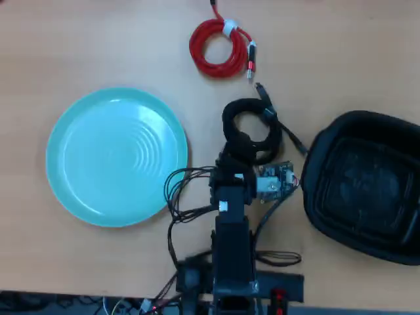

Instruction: Put a black charging cable in a black bowl and put a red charging cable in a green bowl

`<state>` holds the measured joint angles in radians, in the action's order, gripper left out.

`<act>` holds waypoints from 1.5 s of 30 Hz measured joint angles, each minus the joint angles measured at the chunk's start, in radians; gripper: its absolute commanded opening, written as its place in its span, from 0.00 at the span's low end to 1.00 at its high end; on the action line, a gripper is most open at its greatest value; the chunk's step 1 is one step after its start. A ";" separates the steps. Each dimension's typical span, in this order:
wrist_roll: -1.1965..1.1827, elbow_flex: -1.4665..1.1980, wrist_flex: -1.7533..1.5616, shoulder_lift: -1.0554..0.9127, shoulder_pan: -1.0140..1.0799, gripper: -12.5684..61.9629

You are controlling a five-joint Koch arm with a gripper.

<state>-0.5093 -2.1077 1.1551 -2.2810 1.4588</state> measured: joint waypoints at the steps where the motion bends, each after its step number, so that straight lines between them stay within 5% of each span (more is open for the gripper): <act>1: 0.000 0.000 -0.003 0.000 0.002 0.70; 9: 0.000 -0.002 -0.003 0.000 -0.072 0.94; 17: 0.002 -0.183 -0.193 0.014 -0.084 0.94; 24: 0.207 -0.183 -0.264 0.140 -0.009 0.94; 45: 0.204 -0.097 -0.302 0.411 0.031 0.94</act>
<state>-0.3053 -2.2043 0.8529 -1.8699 1.4895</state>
